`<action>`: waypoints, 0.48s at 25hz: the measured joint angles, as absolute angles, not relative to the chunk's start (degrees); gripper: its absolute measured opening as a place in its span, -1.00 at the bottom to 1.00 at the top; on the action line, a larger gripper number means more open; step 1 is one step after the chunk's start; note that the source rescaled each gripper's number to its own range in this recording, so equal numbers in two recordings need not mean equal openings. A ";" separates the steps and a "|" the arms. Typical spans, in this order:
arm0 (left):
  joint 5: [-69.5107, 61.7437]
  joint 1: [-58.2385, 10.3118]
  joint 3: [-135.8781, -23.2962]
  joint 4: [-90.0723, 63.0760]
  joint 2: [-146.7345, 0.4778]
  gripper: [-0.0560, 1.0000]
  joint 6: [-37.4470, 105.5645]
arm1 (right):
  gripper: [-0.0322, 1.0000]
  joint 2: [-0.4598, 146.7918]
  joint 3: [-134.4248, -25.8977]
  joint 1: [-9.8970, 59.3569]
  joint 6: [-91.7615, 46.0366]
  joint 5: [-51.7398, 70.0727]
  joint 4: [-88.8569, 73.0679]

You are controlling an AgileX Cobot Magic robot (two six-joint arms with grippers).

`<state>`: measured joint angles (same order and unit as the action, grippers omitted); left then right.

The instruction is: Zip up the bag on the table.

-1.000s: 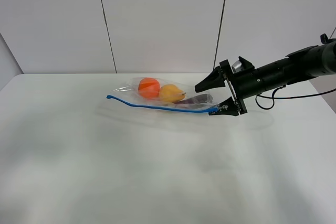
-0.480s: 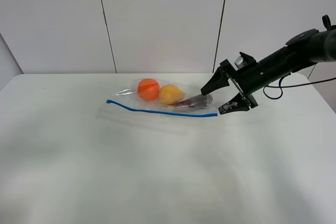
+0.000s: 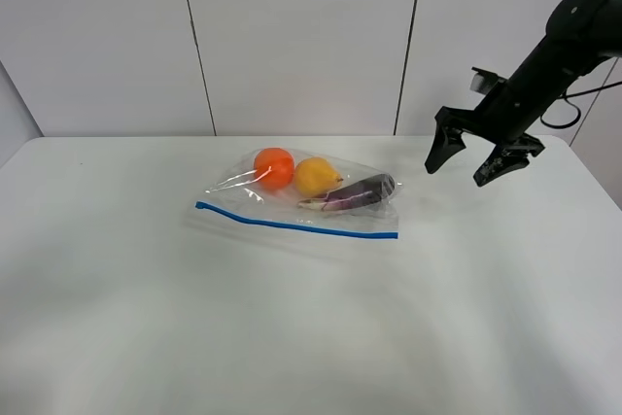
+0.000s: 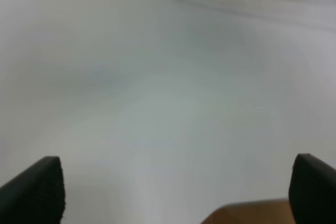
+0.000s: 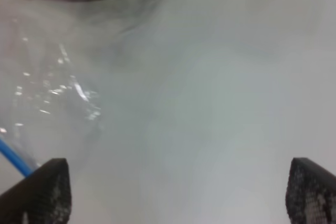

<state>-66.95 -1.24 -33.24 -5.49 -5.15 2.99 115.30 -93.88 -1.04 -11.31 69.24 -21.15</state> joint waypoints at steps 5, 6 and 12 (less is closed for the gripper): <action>-67.00 -1.24 -33.24 -5.49 -2.42 1.00 2.99 | 0.78 109.83 -93.94 -1.04 -8.67 69.36 -14.19; -66.99 -1.24 -33.24 -5.49 -1.71 1.00 2.99 | 0.78 108.81 -93.94 -1.04 -8.49 69.36 -13.48; -67.04 -0.08 -33.11 -5.47 0.20 1.00 2.99 | 0.78 101.13 -93.80 -1.04 -7.65 69.46 -11.02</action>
<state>-67.04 -0.08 -33.11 -5.47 0.20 2.99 101.13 -93.80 -1.04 -7.65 69.46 -11.02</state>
